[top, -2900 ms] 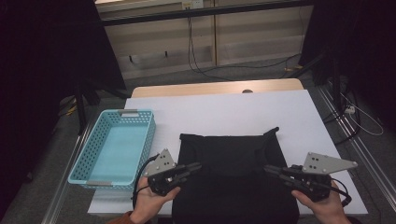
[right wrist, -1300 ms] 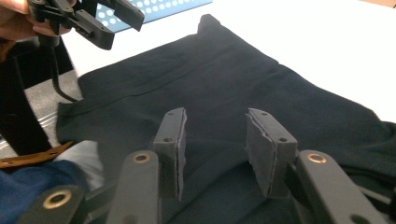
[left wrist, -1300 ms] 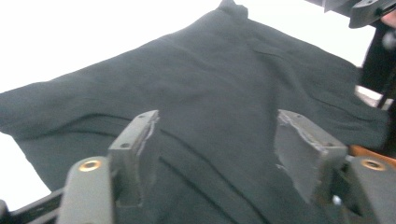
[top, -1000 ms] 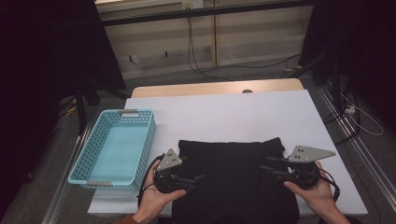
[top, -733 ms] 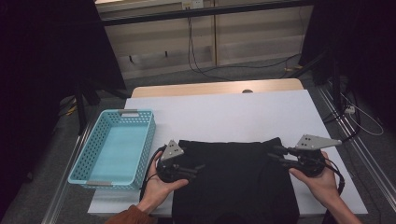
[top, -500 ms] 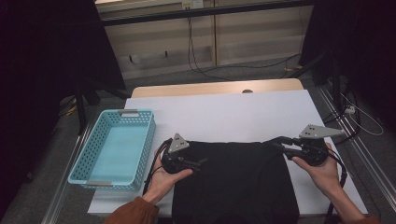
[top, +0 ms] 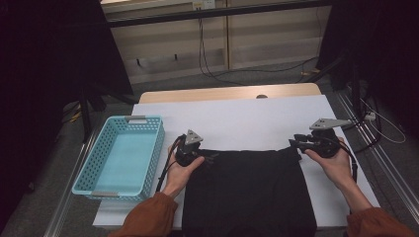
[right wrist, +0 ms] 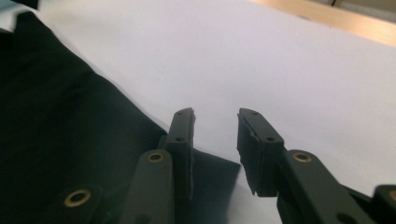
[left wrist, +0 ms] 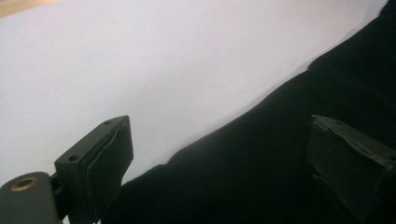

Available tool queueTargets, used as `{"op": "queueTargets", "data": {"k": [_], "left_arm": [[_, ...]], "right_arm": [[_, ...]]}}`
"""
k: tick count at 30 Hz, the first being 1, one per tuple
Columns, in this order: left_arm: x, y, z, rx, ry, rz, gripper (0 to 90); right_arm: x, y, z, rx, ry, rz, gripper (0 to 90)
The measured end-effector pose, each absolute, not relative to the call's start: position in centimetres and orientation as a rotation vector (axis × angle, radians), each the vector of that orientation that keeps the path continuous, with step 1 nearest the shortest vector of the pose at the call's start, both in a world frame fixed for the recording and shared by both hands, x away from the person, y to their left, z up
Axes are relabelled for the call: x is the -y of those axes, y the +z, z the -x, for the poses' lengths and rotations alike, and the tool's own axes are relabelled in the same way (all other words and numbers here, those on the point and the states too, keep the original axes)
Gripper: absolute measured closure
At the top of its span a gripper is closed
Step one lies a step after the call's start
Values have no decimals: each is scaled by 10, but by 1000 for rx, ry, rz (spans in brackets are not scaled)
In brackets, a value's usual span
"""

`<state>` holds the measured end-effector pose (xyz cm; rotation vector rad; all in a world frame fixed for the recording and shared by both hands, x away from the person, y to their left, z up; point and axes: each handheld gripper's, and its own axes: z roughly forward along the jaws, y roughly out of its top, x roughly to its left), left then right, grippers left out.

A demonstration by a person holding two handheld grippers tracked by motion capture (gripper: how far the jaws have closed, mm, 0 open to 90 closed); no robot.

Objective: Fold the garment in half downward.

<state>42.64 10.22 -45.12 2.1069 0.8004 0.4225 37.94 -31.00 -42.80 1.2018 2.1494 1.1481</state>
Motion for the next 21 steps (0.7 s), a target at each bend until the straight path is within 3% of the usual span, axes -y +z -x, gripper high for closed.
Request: {"op": "queueTargets", "data": {"k": [14,21], "left_arm": [[-105,-456,-430,-795,417,-2123,84],[-102,-457,-430,-793,414,-2135,86]], "right_arm": [[307,-452,-396,-2232,1081,-1229,695],[306,-462,-398,-2290,1041,-1257,655]]}}
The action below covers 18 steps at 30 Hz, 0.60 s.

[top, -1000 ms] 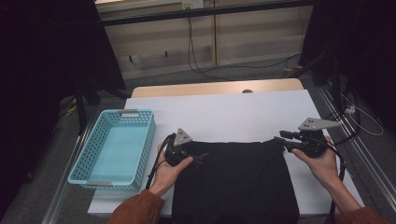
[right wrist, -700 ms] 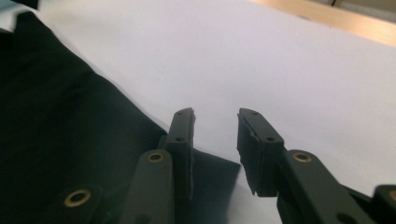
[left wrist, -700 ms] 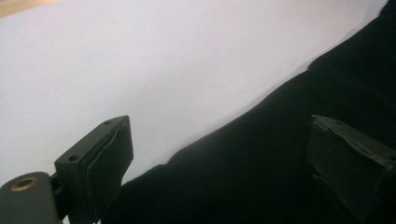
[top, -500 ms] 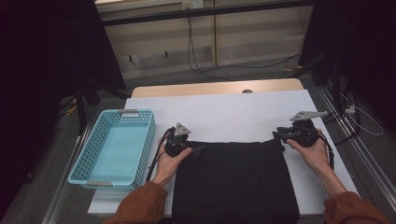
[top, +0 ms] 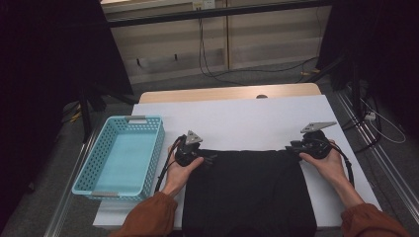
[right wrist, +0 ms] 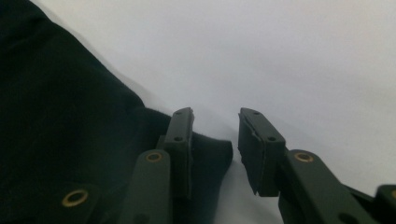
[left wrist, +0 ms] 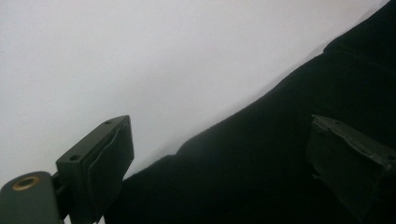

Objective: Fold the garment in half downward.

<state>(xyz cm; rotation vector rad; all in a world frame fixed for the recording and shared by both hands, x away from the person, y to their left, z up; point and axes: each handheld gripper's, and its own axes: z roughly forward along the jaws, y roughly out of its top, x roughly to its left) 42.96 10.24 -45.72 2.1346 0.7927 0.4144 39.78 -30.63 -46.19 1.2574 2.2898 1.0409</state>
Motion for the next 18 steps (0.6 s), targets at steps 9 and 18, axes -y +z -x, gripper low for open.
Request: {"op": "queueTargets", "data": {"k": [9,18], "left_arm": [[-104,-457,-429,-795,410,-2136,85],[-105,-457,-430,-789,390,-2124,78]], "right_arm": [[308,-463,-393,-2325,1046,-1264,636],[308,-462,-389,-2377,1073,-1283,877]]}}
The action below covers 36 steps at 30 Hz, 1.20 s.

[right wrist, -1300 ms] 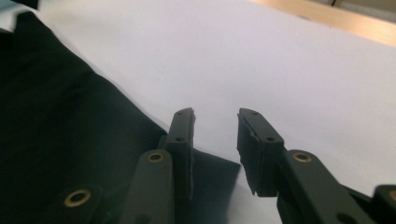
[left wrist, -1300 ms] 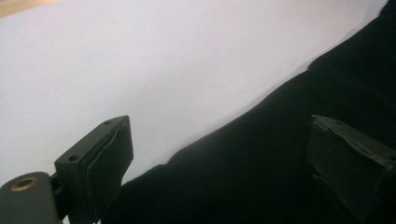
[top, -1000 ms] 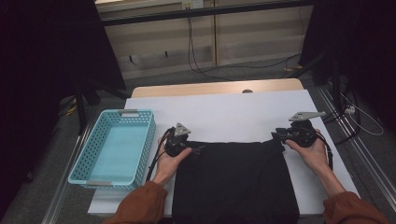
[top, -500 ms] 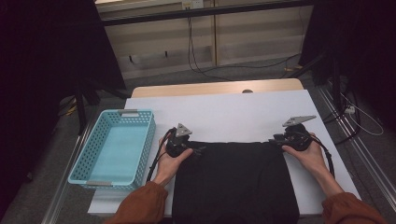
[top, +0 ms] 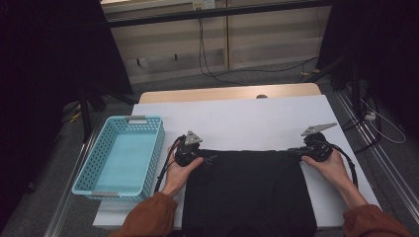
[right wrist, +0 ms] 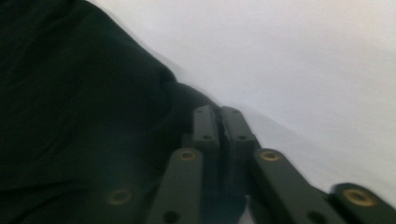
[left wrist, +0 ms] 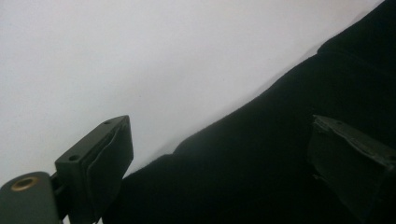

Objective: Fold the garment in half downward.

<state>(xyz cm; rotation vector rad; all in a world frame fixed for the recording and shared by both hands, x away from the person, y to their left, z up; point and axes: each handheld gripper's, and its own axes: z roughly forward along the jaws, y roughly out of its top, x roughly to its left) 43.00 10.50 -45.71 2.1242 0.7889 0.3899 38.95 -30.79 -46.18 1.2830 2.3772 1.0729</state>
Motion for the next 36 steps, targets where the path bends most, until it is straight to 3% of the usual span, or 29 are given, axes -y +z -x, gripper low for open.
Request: {"op": "queueTargets", "data": {"k": [8,29,35,36], "left_arm": [[-105,-456,-430,-805,389,-2111,54],[-112,-451,-442,-894,366,-2049,113],[-121,-452,-447,-952,342,-2047,317],[-122,-453,-448,-956,337,-2054,318]], "right_arm": [[320,-456,-384,-2218,1013,-1353,888],[335,-455,-386,-2094,944,-1394,890],[336,-456,-387,-2103,957,-1391,889],[336,-456,-387,-2105,957,-1389,889]]}}
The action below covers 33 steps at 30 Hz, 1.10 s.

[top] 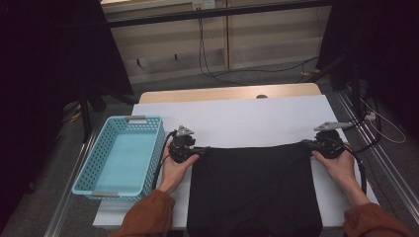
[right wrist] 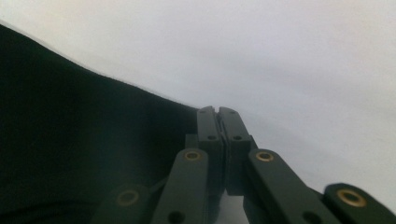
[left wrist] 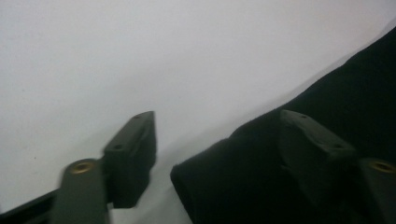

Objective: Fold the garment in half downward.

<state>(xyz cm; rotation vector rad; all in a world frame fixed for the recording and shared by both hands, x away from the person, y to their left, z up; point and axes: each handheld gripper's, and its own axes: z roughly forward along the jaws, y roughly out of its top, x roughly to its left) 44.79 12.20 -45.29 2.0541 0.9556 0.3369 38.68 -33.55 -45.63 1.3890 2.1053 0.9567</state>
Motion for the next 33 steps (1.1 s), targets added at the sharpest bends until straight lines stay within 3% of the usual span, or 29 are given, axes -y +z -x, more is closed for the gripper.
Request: {"op": "queueTargets", "data": {"k": [10,19,21,23,24,33], "left_arm": [[-122,-463,-449,-983,335,-2099,505],[-118,-462,-445,-984,324,-2124,592],[-119,-461,-444,-996,297,-2120,670],[-120,-461,-443,-1004,240,-2103,815],[-120,-460,-442,-998,240,-2110,833],[-125,-447,-447,-1035,249,-1993,858]], "right_arm": [[336,-459,-387,-2125,957,-1380,887],[335,-461,-388,-2141,959,-1379,887],[335,-460,-388,-2141,961,-1382,887],[336,-460,-388,-2138,967,-1379,887],[336,-460,-388,-2137,970,-1383,887],[335,-448,-389,-2070,1013,-1348,888]]}}
